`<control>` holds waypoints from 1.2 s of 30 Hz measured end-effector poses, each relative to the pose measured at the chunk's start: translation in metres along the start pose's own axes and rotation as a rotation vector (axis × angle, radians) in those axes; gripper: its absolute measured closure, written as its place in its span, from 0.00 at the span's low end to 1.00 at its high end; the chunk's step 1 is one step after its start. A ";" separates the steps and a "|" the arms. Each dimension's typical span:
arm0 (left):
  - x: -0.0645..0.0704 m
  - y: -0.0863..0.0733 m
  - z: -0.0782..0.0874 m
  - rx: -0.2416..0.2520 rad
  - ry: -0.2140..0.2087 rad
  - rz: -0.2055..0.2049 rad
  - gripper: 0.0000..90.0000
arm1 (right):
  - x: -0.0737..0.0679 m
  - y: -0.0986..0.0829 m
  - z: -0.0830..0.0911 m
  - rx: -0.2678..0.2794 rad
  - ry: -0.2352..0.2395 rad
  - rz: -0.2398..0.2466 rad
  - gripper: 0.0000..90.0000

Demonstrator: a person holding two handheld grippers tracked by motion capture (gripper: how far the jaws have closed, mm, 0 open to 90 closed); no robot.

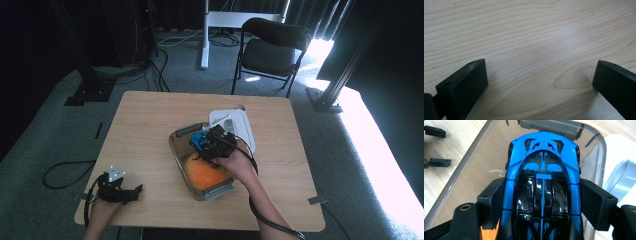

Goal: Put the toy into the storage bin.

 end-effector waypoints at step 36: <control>0.000 0.000 0.000 -0.001 0.000 0.000 0.00 | 0.002 -0.004 -0.028 -0.024 -0.014 -0.100 0.27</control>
Point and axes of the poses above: each handheld gripper's, and its own axes: z roughly backward along the jaws, y roughly out of its top, x roughly to its right, the point moved 6 cm from there along -z, roughly forward along the jaws, and after that the axes turned 12 degrees about x, right-handed, at the moved point
